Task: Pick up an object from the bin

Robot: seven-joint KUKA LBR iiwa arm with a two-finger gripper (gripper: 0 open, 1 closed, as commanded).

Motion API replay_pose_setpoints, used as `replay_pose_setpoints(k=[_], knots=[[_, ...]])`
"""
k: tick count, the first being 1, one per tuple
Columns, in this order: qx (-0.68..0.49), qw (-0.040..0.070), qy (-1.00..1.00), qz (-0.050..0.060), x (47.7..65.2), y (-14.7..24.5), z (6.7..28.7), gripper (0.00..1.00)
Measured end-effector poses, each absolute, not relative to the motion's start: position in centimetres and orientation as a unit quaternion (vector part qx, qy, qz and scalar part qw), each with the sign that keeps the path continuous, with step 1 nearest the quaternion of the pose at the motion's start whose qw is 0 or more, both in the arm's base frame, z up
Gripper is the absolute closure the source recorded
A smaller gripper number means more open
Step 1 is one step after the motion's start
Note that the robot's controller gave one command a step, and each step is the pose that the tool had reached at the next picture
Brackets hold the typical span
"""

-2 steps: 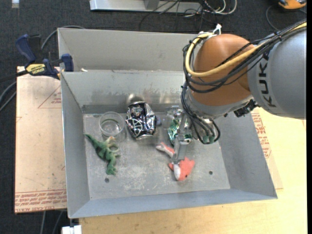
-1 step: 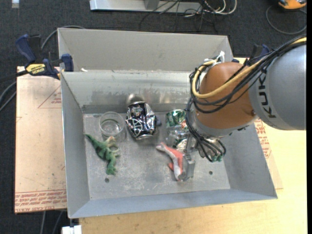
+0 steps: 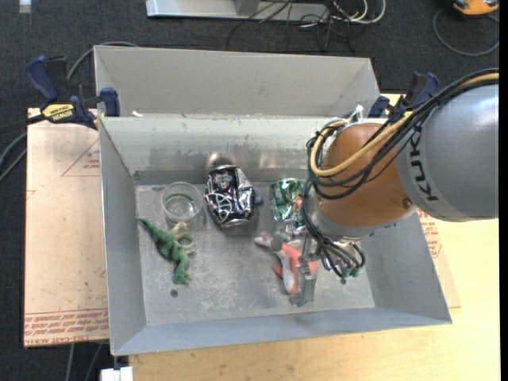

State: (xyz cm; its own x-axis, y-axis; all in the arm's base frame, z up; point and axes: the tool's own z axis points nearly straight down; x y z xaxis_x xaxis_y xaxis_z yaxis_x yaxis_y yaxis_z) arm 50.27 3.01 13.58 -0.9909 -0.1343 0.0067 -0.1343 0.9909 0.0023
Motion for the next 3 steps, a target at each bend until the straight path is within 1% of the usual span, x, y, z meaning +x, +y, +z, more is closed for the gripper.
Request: replay_pose_setpoints(k=[1,2,3], knots=[[-0.007,0.0,-1.0,-0.001,54.3,4.9,6.8,0.0],[0.254,0.001,-0.967,-0.002,57.5,2.9,19.2,1.0],[0.254,0.001,-0.967,-0.002,57.5,2.9,19.2,1.0]])
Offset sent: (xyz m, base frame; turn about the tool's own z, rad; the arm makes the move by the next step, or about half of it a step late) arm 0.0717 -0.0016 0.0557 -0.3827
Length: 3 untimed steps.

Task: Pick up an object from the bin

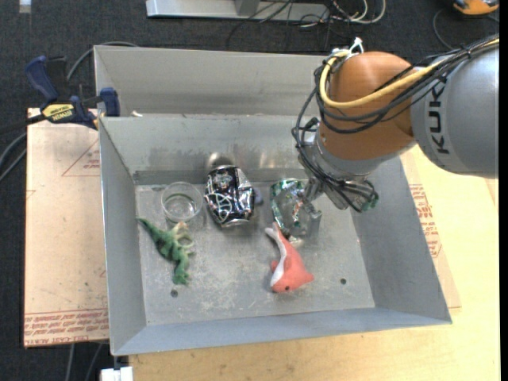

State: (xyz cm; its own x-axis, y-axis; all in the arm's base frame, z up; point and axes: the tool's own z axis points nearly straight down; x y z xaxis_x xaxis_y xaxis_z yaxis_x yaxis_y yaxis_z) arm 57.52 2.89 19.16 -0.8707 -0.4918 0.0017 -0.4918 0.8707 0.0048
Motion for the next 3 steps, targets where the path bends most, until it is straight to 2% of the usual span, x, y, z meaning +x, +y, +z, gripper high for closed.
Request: replay_pose_setpoints(k=[1,2,3], knots=[[0.405,0.0,-0.914,-0.003,59.2,4.3,15.1,0.0],[0.405,0.0,-0.914,-0.003,59.2,4.3,15.1,0.0],[0.492,-0.003,-0.871,-0.002,59.1,2.9,10.8,0.0]])
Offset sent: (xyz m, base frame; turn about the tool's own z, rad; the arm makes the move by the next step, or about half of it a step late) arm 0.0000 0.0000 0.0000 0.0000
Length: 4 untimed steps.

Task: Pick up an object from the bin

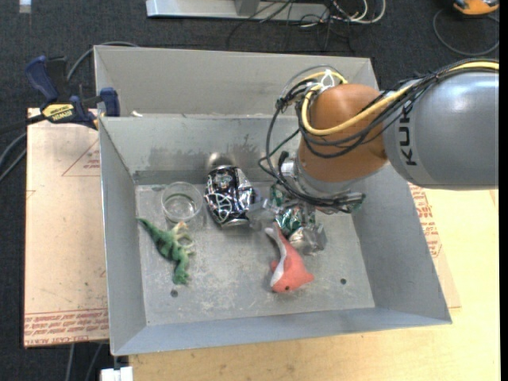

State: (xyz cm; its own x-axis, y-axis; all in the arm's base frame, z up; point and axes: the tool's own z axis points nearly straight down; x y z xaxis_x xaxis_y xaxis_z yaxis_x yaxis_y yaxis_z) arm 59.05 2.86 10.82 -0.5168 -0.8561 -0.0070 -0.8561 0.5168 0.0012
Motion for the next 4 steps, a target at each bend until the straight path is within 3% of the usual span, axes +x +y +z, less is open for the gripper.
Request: replay_pose_setpoints(k=[1,2,3,4], knots=[[-0.642,0.003,0.767,0.004,60.3,2.2,9.9,1.0],[-0.642,0.003,0.767,0.004,60.3,2.2,9.9,1.0],[-0.64,0.006,0.768,0.002,60.2,1.2,15.9,1.0],[-0.64,0.006,0.769,0.003,60.2,1.2,15.8,1.0]])
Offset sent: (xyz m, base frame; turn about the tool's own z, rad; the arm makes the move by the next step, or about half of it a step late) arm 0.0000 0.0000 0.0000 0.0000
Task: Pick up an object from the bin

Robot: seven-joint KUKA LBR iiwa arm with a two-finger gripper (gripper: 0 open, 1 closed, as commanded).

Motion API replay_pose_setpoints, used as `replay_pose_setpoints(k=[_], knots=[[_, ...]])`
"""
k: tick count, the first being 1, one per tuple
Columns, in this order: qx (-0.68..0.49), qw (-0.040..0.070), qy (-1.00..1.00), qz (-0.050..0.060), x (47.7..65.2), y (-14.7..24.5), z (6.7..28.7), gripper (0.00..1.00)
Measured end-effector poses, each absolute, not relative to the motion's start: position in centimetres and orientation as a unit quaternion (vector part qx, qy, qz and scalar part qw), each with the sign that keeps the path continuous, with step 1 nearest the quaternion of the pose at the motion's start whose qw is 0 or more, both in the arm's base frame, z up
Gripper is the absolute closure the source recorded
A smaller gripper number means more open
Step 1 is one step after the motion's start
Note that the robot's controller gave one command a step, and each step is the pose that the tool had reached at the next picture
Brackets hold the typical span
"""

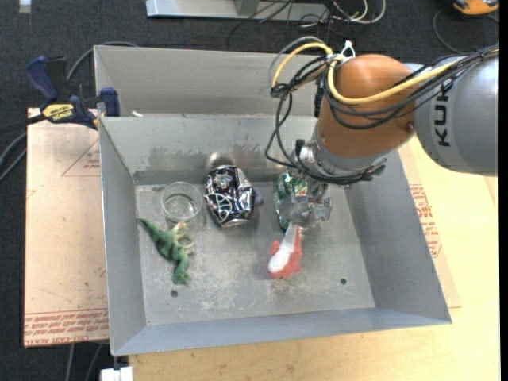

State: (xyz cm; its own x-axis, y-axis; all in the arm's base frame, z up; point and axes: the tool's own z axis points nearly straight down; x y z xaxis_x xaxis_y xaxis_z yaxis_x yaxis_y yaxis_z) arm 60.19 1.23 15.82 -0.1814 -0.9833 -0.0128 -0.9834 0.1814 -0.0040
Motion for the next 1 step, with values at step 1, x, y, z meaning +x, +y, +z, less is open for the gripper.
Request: replay_pose_setpoints(k=[1], knots=[[-0.638,0.005,0.77,0.004,59.81,1.33,15.92,1.0]])
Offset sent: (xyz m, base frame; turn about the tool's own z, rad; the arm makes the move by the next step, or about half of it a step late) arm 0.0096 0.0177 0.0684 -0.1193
